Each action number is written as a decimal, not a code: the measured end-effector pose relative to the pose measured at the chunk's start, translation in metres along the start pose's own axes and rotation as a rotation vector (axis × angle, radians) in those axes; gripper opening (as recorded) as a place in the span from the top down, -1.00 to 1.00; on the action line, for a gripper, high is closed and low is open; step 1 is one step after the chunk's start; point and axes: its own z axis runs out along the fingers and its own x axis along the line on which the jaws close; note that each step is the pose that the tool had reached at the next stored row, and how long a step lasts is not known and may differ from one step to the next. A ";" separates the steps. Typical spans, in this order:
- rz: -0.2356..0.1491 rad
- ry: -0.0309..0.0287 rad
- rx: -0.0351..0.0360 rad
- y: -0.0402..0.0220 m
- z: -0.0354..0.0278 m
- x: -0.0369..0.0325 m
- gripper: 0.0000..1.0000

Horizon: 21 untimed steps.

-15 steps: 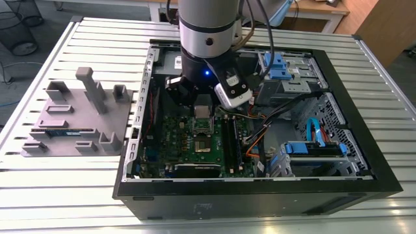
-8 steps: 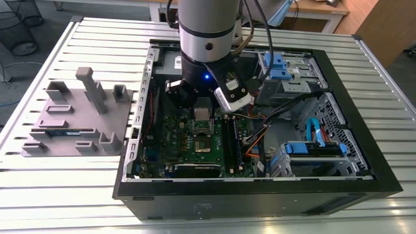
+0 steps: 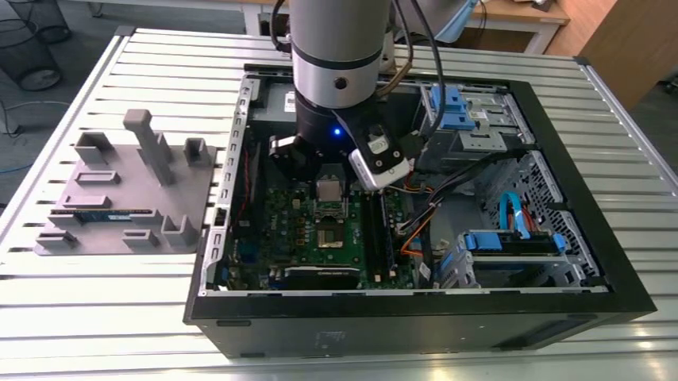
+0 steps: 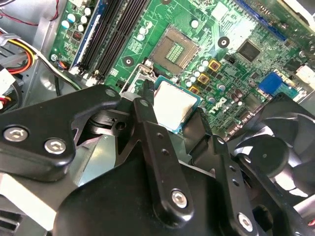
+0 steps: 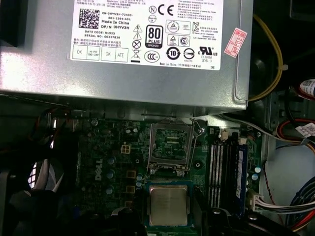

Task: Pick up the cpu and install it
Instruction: 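Place the cpu into insertion slot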

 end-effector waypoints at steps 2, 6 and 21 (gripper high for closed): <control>0.000 0.0001 0.0002 0.0000 0.0000 0.0000 0.06; 0.000 0.0000 0.0000 -0.0004 0.0001 0.0000 0.06; 0.000 0.0000 -0.0002 -0.0055 0.0088 0.0005 0.06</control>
